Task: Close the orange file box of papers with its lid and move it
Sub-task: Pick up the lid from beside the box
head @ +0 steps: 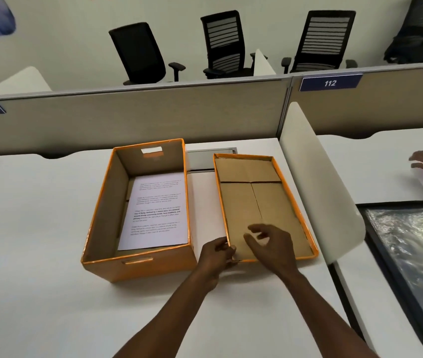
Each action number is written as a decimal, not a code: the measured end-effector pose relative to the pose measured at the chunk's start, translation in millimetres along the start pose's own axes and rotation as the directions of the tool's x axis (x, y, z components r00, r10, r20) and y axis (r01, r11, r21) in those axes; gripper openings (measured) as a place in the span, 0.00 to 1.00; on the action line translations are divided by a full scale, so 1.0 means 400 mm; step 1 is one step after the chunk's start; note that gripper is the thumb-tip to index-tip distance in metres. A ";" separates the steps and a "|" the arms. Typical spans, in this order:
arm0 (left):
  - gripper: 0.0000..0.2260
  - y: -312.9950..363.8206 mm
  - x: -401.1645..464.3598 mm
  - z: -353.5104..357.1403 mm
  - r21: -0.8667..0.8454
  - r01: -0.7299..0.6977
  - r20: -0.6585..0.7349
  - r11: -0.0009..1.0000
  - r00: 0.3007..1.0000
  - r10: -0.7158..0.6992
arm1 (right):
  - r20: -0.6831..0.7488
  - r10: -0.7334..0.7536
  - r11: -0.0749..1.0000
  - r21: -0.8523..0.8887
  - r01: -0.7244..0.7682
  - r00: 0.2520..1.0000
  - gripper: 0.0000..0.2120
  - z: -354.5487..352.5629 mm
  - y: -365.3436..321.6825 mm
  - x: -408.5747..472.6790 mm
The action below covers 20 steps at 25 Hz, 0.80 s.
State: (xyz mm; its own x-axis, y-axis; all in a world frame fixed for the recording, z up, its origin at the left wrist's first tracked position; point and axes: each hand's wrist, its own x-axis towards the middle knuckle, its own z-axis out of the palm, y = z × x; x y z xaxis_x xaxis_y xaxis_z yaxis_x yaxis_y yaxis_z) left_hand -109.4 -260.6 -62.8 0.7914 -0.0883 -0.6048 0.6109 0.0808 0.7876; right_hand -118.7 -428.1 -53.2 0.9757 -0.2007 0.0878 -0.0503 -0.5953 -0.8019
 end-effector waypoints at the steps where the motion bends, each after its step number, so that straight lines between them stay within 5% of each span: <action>1: 0.10 0.004 -0.015 0.007 -0.005 -0.048 0.011 0.999 0.999 0.048 | -0.016 -0.010 1.000 0.005 0.011 1.000 0.15 -0.008 -0.030 0.038; 6: 0.14 0.041 -0.077 0.045 0.086 -0.243 0.018 0.966 0.970 0.242 | 0.017 0.011 0.986 -0.165 -0.008 1.000 0.26 0.016 -0.184 0.205; 9: 0.18 0.060 -0.118 0.042 0.158 -0.302 0.034 0.940 0.953 0.301 | -0.083 -0.019 0.967 -0.253 -0.003 0.996 0.18 0.020 -0.228 0.220; 12: 0.20 0.086 -0.165 0.034 0.271 -0.393 0.068 0.879 0.918 0.390 | -0.270 -0.087 0.977 -0.210 0.030 0.959 0.07 -0.006 -0.274 0.185; 16: 0.22 0.147 -0.234 0.009 0.277 -0.577 0.226 0.768 0.816 0.532 | -0.507 -0.158 0.986 -0.041 0.159 0.848 0.06 -0.080 -0.371 0.113; 20: 0.24 0.227 -0.258 -0.069 0.244 -0.684 0.417 0.688 0.714 0.562 | -0.549 -0.225 0.947 0.071 0.313 0.805 0.07 -0.199 -0.495 0.025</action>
State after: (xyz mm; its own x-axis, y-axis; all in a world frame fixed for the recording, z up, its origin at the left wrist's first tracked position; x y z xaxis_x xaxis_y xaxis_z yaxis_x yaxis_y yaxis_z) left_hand -134.9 -216.9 67.7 0.8999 -0.4320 0.0604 -0.1264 -0.1259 0.9840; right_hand -116.0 -374.3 153.5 0.6801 -0.4543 0.5754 0.2730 -0.5714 -0.7739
